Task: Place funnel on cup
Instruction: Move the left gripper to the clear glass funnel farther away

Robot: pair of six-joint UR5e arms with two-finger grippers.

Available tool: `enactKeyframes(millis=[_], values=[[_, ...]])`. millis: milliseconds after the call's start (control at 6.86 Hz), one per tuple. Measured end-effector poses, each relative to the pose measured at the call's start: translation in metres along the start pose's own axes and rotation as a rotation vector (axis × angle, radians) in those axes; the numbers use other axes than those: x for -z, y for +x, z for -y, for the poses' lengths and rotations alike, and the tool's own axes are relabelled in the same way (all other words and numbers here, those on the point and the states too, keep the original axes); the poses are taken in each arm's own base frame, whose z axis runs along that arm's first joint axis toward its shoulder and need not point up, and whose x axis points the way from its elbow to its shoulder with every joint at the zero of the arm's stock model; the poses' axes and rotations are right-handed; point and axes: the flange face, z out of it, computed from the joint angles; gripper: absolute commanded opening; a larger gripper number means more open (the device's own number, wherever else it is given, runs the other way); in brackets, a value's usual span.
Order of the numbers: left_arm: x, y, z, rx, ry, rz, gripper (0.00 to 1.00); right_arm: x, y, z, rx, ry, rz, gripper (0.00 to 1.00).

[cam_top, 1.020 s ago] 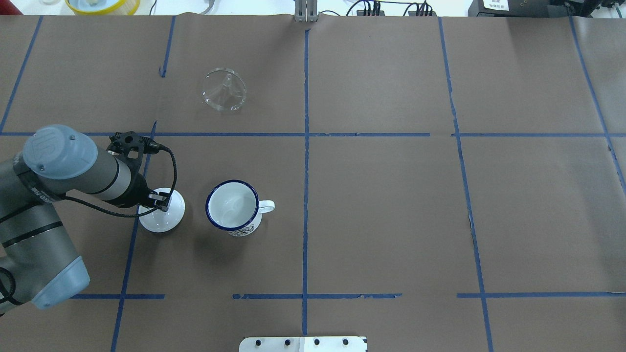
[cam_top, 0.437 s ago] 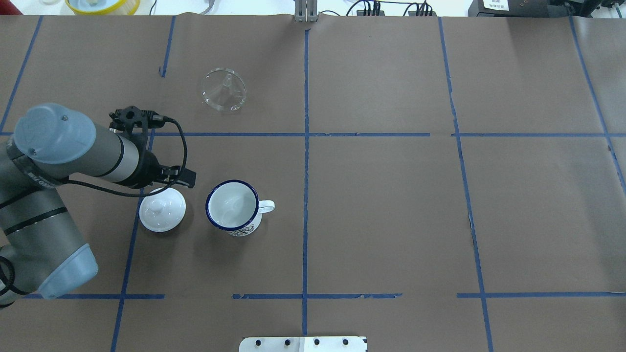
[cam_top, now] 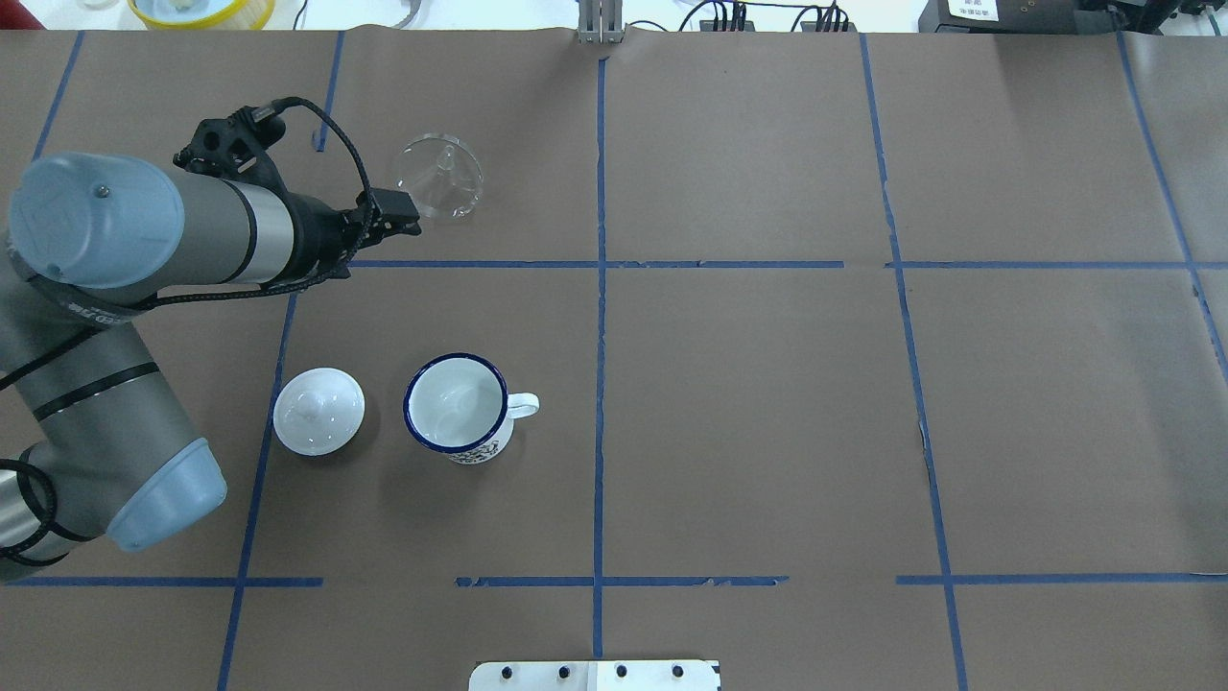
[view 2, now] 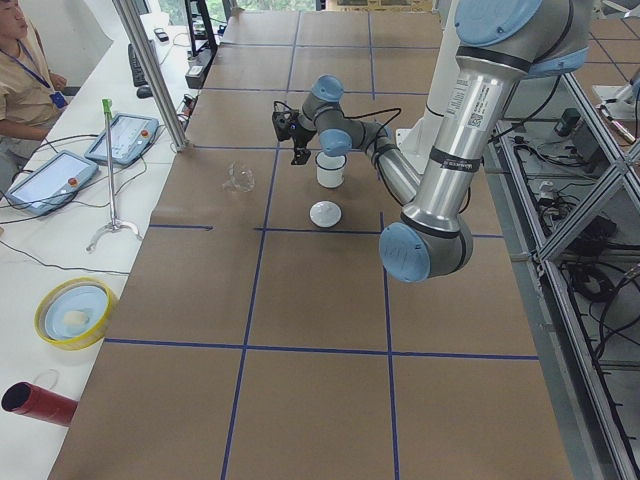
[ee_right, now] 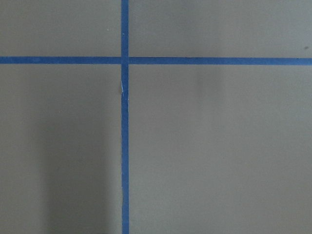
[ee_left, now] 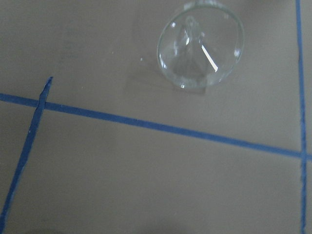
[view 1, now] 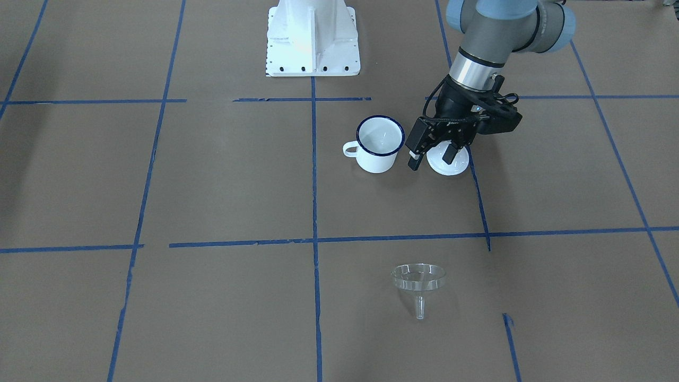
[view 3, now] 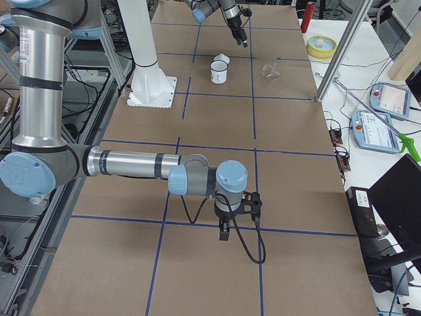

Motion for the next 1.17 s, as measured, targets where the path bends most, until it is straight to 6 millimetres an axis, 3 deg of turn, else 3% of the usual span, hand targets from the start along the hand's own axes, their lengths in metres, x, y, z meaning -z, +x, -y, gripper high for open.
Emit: enactKeyframes(millis=[146, 437, 728, 874, 1166], values=[[-0.013, 0.009, 0.006, 0.176, 0.052, -0.095, 1.00, 0.000, 0.000, 0.000, 0.000, 0.000, 0.000, 1.00], [-0.061, 0.029, 0.017, 0.501, 0.185, -0.287, 1.00, 0.000, 0.000, 0.000, 0.000, 0.000, 0.000, 1.00], [-0.119, 0.044, 0.007, 0.640, 0.231, -0.299, 1.00, 0.000, 0.000, 0.000, 0.000, 0.000, 0.000, 1.00], [-0.140, 0.041, 0.006, 0.670, 0.245, -0.274, 1.00, 0.000, 0.000, 0.000, 0.000, 0.000, 0.000, 1.00], [-0.164, 0.028, 0.010, 0.713, 0.264, -0.236, 0.95, 0.000, 0.000, 0.000, 0.000, 0.001, 0.000, 1.00]])
